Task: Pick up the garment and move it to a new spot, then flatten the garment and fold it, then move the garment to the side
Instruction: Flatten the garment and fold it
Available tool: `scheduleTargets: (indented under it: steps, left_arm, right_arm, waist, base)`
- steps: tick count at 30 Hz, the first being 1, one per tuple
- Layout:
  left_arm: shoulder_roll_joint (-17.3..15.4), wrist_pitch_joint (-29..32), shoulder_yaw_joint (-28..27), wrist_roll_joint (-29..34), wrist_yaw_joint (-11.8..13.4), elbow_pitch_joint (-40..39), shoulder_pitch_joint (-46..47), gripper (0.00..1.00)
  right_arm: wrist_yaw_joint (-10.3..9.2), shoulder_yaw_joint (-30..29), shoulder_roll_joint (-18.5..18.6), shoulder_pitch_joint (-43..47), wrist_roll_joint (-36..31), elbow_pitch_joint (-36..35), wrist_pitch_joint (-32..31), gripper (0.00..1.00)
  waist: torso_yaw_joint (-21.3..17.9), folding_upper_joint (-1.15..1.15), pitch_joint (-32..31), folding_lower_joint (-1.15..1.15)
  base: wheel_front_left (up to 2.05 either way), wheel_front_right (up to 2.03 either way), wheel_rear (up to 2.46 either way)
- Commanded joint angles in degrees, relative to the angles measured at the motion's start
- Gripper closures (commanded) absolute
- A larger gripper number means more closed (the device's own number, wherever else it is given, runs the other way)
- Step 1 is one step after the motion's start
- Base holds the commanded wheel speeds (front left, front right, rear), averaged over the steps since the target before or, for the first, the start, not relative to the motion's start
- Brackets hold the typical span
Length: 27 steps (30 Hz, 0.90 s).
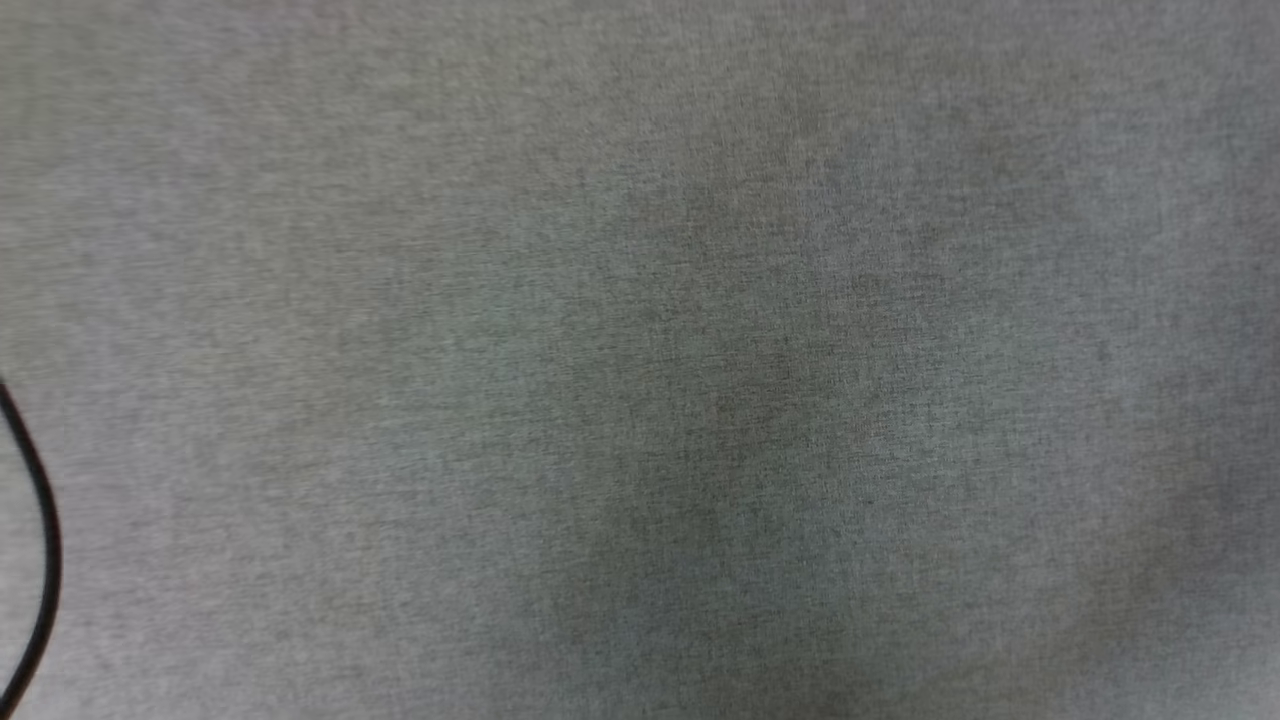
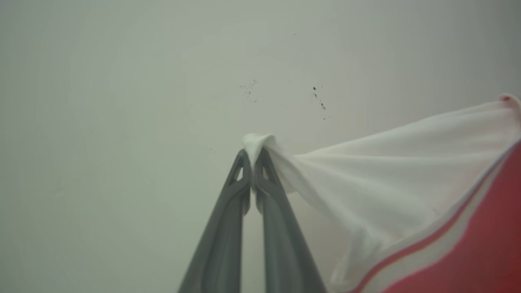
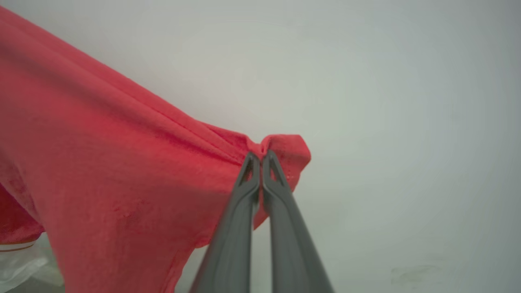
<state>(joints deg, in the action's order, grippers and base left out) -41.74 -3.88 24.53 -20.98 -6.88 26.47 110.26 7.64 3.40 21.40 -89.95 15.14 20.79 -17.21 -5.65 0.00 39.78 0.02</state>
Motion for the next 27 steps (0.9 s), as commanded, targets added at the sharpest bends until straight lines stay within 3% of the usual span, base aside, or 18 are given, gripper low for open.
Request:
scheduleTargets:
  steps: [1, 7, 13, 20, 27]
  left_arm:
    - [-0.15, -2.29, -0.22, 0.95, 0.35, 3.38, 3.12, 1.00]
    - [3.57, -8.99, 0.87, 1.02, 0.08, 14.02, 7.48, 1.00]
    - [7.15, -11.28, 0.69, -1.74, -0.25, 17.54, 0.27, 1.00]
    - [11.13, -11.40, -1.97, -3.29, -0.45, 8.42, -17.66, 1.00]
    - [15.51, -11.36, -5.46, -3.07, 0.34, -3.07, -41.16, 1.00]
  right_arm:
    - [-0.29, -1.36, -0.03, -2.46, -1.50, 3.45, 2.10, 1.00]
    - [-0.29, -2.46, -2.10, -9.25, -5.80, 13.80, 9.53, 1.00]
    - [-0.28, -1.25, -3.43, -8.88, -7.20, 21.24, 14.87, 1.00]
    - [-0.21, 1.06, -5.56, -1.93, -4.29, 26.57, 21.74, 1.00]
    - [-0.20, 4.60, -6.68, 10.16, 0.23, 28.86, 25.85, 1.00]
  waist:
    - [-0.44, 0.00, 1.16, -0.02]
    - [0.52, 0.00, 2.96, -0.02]
    - [2.43, 0.00, 3.87, -0.02]
    - [4.38, 0.00, 0.98, -0.02]
    - [5.61, 0.00, -6.56, -0.02]
  base:
    - [0.00, 0.00, 0.00]
    - [0.00, 0.00, 0.00]
    - [0.00, 0.00, 0.00]
    - [0.00, 0.00, 0.00]
    - [0.00, 0.00, 0.00]
